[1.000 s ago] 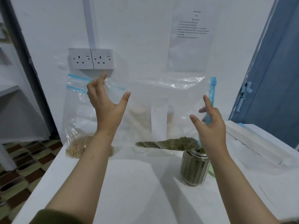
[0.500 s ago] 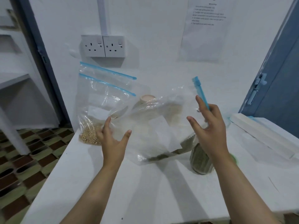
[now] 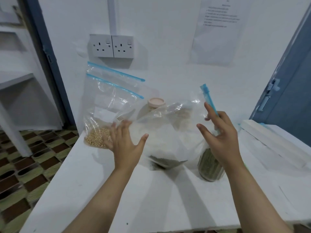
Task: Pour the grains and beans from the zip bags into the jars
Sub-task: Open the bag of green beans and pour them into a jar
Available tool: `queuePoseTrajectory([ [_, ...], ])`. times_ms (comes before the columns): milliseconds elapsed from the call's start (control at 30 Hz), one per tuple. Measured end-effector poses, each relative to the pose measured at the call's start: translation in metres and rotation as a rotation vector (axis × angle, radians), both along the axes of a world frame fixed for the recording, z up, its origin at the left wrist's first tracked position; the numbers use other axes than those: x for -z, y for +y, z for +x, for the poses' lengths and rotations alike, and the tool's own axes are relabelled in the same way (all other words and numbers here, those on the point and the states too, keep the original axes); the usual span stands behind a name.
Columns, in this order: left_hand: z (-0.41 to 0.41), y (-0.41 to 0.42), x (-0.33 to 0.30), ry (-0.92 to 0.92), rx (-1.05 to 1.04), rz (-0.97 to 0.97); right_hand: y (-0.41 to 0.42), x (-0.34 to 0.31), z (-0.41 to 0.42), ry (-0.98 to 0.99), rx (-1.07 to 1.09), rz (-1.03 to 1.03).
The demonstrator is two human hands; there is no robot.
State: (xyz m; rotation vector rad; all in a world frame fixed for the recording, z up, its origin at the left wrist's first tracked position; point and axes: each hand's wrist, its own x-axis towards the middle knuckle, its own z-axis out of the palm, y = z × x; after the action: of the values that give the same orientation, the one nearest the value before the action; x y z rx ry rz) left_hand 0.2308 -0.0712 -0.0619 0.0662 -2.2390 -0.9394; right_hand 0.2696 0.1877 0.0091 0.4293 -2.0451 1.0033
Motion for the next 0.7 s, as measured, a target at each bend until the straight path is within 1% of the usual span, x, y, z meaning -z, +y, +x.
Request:
queuePoseTrajectory([
  [133,-0.005,0.018,-0.025,0.082,0.198,-0.060,0.002,0.000,-0.001,0.000,-0.016,-0.009],
  [300,-0.003,0.048,-0.057,0.194,0.331,-0.073,0.003,-0.003,-0.005,-0.012,-0.024,-0.003],
  [500,0.002,0.077,-0.095,0.273,0.436,-0.121,0.002,-0.008,-0.010,-0.015,-0.053,0.002],
  [600,0.001,0.090,-0.107,0.313,0.430,-0.166,0.002,-0.010,-0.012,-0.012,-0.058,-0.002],
  [700,-0.001,0.096,-0.108,0.331,0.423,-0.152,0.007,-0.008,-0.013,-0.012,-0.036,-0.007],
])
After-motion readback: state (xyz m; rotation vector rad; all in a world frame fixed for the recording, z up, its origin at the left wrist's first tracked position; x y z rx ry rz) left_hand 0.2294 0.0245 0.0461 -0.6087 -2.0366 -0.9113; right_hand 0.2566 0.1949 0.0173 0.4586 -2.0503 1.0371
